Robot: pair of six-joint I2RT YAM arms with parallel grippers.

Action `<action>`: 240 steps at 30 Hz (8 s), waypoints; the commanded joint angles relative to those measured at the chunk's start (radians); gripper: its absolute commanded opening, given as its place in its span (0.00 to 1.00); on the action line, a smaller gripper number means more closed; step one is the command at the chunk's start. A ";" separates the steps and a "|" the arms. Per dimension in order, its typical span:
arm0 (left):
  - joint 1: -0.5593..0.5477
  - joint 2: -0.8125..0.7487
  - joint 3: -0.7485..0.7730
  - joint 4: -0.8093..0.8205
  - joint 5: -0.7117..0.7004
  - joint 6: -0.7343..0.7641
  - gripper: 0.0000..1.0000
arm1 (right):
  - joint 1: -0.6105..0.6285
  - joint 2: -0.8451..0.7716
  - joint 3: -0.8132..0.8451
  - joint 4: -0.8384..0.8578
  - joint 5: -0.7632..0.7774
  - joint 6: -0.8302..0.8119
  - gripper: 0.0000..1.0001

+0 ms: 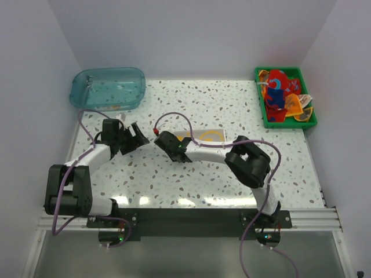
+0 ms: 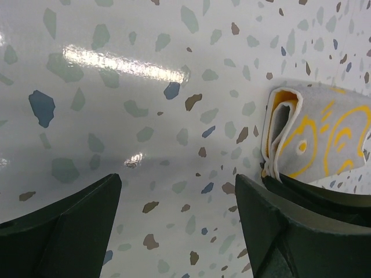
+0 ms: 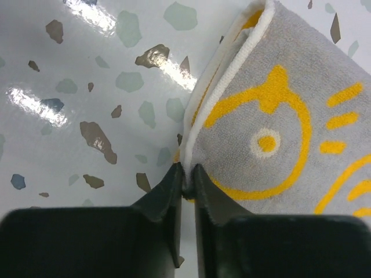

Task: Fold and stack the towels
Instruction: Neatly place the folded towel into the bin, then grab crumpled towel, then move the towel to the center of the board

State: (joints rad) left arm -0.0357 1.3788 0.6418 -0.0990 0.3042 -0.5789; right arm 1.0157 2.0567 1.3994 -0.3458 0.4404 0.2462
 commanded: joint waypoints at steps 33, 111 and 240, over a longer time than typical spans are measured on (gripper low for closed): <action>-0.247 0.235 0.058 0.264 0.153 -0.303 0.90 | -0.105 -0.273 -0.295 0.341 -0.304 0.061 0.00; 0.172 0.933 1.573 -0.432 -0.310 0.573 0.00 | -0.310 -0.521 -0.197 -0.254 -0.284 -0.119 0.99; -0.400 0.073 0.330 -0.111 -0.073 0.300 0.98 | -0.675 -0.555 -0.229 -0.173 -0.265 0.097 0.52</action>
State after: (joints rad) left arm -0.3946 1.3693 0.8513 -0.2268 0.2092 -0.2878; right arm 0.4145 1.4967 1.1851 -0.5220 0.1398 0.3710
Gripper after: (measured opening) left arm 0.987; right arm 0.520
